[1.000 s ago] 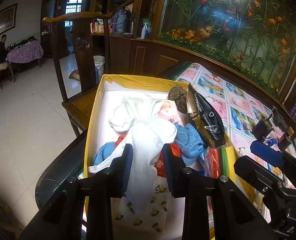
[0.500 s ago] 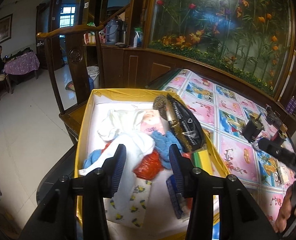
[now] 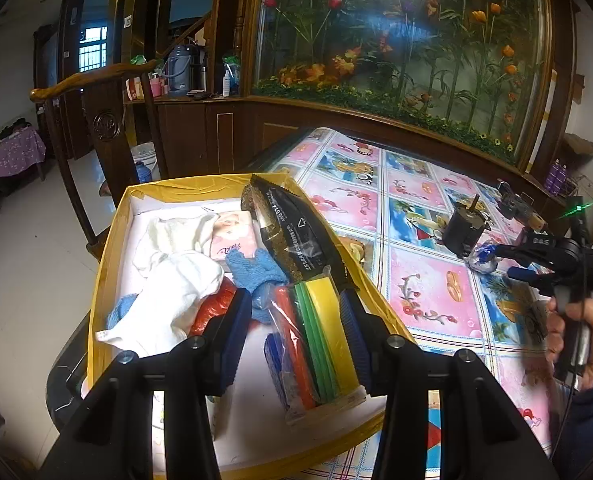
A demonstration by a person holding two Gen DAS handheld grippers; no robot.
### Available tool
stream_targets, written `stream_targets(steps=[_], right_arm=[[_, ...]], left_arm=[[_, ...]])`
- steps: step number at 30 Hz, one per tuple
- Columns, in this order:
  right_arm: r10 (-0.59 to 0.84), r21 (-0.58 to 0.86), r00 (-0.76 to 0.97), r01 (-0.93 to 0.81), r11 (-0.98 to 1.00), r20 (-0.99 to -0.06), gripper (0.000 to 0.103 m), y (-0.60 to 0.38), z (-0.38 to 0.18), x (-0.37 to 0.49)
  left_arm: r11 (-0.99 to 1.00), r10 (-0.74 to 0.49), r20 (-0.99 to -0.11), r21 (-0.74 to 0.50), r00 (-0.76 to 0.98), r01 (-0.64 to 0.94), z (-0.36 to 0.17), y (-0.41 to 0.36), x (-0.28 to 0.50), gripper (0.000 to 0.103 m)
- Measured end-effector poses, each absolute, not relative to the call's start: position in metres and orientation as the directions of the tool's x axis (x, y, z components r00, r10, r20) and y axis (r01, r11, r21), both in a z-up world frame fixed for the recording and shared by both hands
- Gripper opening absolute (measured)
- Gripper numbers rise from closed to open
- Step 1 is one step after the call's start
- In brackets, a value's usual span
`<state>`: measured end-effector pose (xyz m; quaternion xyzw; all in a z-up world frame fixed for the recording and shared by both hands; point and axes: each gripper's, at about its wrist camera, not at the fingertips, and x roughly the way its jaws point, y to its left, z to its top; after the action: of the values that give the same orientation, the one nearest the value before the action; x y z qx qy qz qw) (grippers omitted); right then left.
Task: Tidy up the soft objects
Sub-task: 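Move both tools back over the remaining table items, then grasp the blue-wrapped bag with the right tool while the left reaches the white Face tissue pack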
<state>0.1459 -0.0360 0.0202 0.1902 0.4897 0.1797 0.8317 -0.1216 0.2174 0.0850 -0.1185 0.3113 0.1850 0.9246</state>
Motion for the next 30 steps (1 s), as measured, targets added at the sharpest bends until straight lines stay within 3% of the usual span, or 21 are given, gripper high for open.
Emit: stream_targets(steps=[9,17,20,26,30], right_arm=[[0.543,0.538,0.449,-0.153,0.829,-0.709,0.036,-0.034,0.007,0.161],[0.534,0.522,0.550,-0.196,0.830,-0.642,0.035,-0.090,0.049,0.124],[0.452,0.456,0.610,-0.162,0.875,-0.651,0.035,-0.131,0.057,0.110],[0.238,0.263,0.652,-0.062,0.963,-0.720,0.035,-0.185,0.046,0.095],[0.324,0.302,0.600,-0.141,0.943,-0.731,0.035,-0.174,0.035,0.082]], left_arm=[[0.916,0.245,-0.623,-0.102,0.743,-0.387,0.086,0.208,-0.119,0.045],[0.971,0.107,-0.639,-0.098,0.761,-0.219,0.090,0.161,-0.110,0.047],[0.983,0.005,-0.661,-0.133,0.750,-0.123,0.086,0.140,-0.103,0.053],[0.978,-0.148,-0.706,-0.207,0.693,-0.002,0.069,0.104,-0.087,0.053],[0.974,-0.188,-0.721,-0.226,0.667,0.029,0.064,0.089,-0.081,0.053]])
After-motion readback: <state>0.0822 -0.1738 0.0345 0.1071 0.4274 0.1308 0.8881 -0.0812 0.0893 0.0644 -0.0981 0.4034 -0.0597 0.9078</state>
